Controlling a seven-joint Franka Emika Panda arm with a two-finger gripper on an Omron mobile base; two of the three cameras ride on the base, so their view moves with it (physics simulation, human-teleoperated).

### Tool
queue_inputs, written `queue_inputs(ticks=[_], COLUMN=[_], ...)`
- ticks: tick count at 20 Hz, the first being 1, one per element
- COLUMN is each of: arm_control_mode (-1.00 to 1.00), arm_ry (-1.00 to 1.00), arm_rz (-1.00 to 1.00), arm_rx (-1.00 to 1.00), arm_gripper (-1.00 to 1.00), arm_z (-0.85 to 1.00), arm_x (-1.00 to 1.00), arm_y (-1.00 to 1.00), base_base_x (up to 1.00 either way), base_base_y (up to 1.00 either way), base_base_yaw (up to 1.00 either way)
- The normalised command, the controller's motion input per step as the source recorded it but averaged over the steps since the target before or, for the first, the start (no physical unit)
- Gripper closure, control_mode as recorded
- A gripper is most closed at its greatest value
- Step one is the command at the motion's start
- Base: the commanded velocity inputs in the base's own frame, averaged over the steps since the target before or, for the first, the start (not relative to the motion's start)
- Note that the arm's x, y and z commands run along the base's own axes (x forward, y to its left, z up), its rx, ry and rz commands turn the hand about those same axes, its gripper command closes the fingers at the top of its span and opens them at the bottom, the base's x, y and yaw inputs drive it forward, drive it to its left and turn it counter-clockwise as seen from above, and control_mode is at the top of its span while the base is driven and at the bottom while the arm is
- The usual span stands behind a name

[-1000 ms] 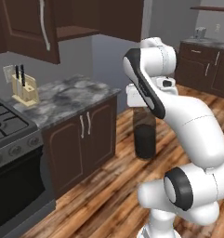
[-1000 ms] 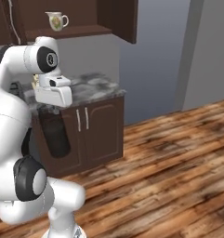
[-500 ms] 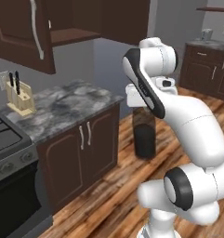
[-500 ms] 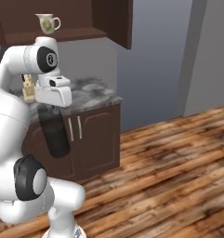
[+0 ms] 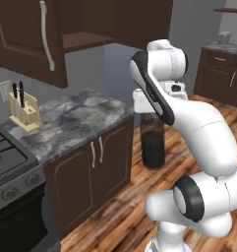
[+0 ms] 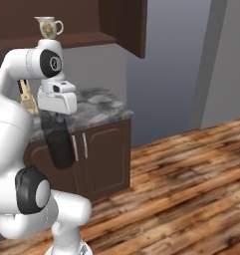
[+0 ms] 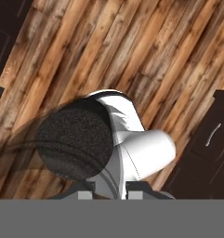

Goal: Pick the jar and jar from the dining table and place them in the open cabinet. Close the cabinet after placing the objects.

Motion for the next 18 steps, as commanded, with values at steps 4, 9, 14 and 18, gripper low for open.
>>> queue_inputs(ticks=[4,9,14,18], arm_control_mode=[1.0,1.0,1.0,1.0], arm_ry=[0.0,0.0,0.0,0.0], arm_rz=[0.0,0.0,0.0,0.0], arm_rx=[0.0,0.0,0.0,0.0], arm_gripper=[1.0,1.0,1.0,1.0], arm_z=[0.0,0.0,0.0,0.0], arm_x=[0.0,0.0,0.0,0.0], arm_y=[0.0,0.0,0.0,0.0], base_base_x=[0.56,0.54,0.32,0.23], base_base_y=[0.01,-0.1,-0.24,-0.27], base_base_yaw=[0.03,0.18,0.34,0.33])
